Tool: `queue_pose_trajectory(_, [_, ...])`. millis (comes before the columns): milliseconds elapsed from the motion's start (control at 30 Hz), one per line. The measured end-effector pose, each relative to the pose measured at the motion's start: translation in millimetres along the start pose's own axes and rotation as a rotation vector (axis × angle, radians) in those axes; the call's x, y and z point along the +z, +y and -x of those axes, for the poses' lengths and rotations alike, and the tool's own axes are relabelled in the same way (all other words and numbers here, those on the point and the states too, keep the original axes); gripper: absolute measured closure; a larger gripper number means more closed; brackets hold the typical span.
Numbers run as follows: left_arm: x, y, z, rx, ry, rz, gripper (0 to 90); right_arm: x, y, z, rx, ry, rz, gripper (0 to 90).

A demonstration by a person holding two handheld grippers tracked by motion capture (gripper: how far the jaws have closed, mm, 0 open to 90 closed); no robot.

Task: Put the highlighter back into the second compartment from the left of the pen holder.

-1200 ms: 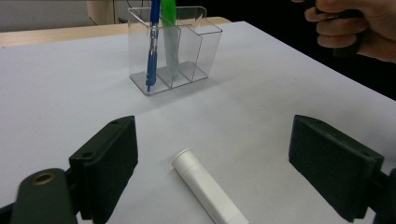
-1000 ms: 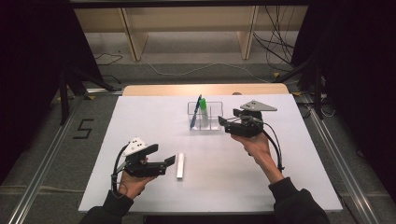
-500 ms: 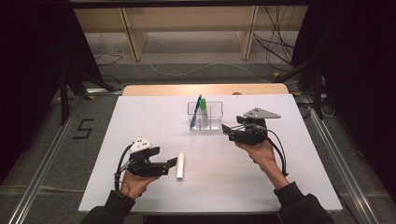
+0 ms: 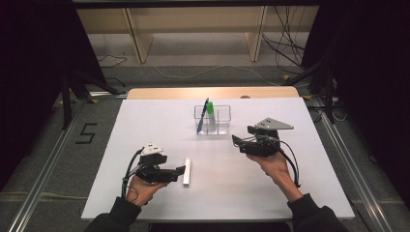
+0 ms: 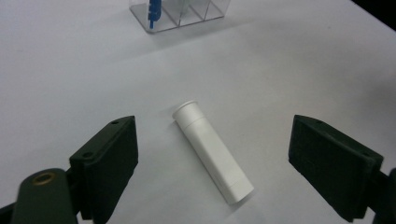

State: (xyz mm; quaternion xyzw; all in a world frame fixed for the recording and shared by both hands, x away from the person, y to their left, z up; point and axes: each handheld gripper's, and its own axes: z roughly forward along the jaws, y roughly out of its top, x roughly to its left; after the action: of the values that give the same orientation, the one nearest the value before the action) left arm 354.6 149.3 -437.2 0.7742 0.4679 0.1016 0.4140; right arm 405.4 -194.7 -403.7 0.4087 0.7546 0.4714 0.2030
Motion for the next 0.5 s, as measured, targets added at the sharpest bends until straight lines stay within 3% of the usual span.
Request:
queue_pose_trajectory(167, [6.4,1.7,4.0,-0.013,0.008,-0.054,15.7,-2.4,-7.8,-3.9,-0.027,-0.005,-0.014,30.4])
queue_pose_trajectory(500, [18.0,6.1,3.9,-0.037,0.008,-0.133,15.7,-3.9,-16.6,-8.1,-0.024,0.003,-0.033,30.3])
